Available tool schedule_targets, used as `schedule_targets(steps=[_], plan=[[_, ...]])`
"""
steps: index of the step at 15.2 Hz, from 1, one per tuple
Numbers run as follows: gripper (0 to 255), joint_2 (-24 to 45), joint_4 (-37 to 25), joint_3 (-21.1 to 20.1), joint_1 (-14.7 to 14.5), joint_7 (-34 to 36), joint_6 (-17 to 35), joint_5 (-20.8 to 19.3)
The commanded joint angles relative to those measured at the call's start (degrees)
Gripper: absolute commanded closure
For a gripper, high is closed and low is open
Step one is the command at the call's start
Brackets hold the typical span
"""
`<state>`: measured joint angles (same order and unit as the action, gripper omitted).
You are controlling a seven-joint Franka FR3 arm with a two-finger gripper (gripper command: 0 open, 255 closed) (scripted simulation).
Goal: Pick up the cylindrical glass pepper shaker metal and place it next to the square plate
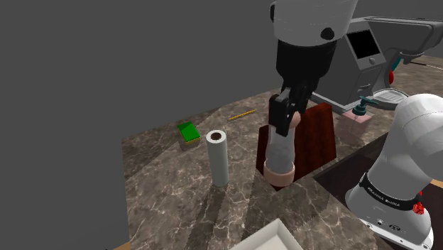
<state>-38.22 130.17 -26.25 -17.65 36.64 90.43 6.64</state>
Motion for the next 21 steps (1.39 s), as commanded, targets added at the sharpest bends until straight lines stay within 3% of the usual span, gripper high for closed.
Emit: schedule_targets(steps=[1,21], plan=[[255,-0.2,1.8,-0.3,-0.2,0.1,1.6,0.2],[255,1.1,16.0,-3.8,-1.1,1.7,17.1,2.5]])
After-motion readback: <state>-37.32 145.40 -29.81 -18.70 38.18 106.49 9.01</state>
